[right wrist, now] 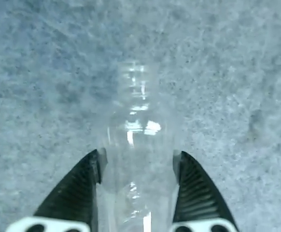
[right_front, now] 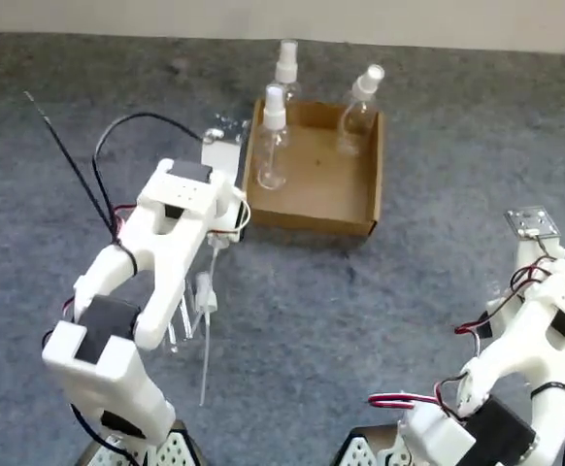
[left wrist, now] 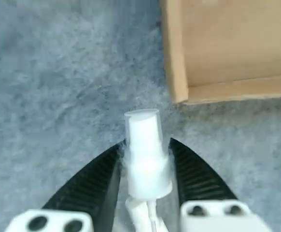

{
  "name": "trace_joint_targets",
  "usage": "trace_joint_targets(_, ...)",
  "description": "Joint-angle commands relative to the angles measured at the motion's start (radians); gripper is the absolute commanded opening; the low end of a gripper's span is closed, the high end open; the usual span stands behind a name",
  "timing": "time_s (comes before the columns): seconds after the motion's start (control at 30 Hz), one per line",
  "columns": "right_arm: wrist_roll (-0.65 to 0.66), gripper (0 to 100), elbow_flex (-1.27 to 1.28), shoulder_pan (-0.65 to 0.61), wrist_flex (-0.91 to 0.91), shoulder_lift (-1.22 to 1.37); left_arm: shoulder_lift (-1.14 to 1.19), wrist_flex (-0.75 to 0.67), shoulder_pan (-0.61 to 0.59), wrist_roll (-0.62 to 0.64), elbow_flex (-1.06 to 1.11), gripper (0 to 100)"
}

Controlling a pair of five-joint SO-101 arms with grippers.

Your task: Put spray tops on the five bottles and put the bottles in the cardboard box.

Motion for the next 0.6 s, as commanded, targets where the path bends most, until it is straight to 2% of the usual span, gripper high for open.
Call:
trace_joint_targets(0.0,-0.051,8.6,-0.025,-0.048,-0.013,-0.038,-0.145,0.063,0.015,0.009,-0.051,2)
trace_joint_targets(0.17,-0.153,9.2,-0.039,-0.147,-0.030,-0.036,-0.295,0.084,-0.024,0.008,0.047,2)
trace_joint_targets(0.3,-0.249,11.4,-0.070,-0.163,-0.047,-0.036,-0.415,0.080,-0.068,-0.035,0.176,2)
trace_joint_targets(0.43,-0.252,20.0,-0.079,-0.166,-0.047,-0.018,-0.522,0.066,-0.094,-0.048,0.332,2)
trace_joint_targets(0.57,-0.256,21.1,-0.150,-0.182,-0.041,0.111,-0.610,-0.002,-0.088,-0.048,0.455,2)
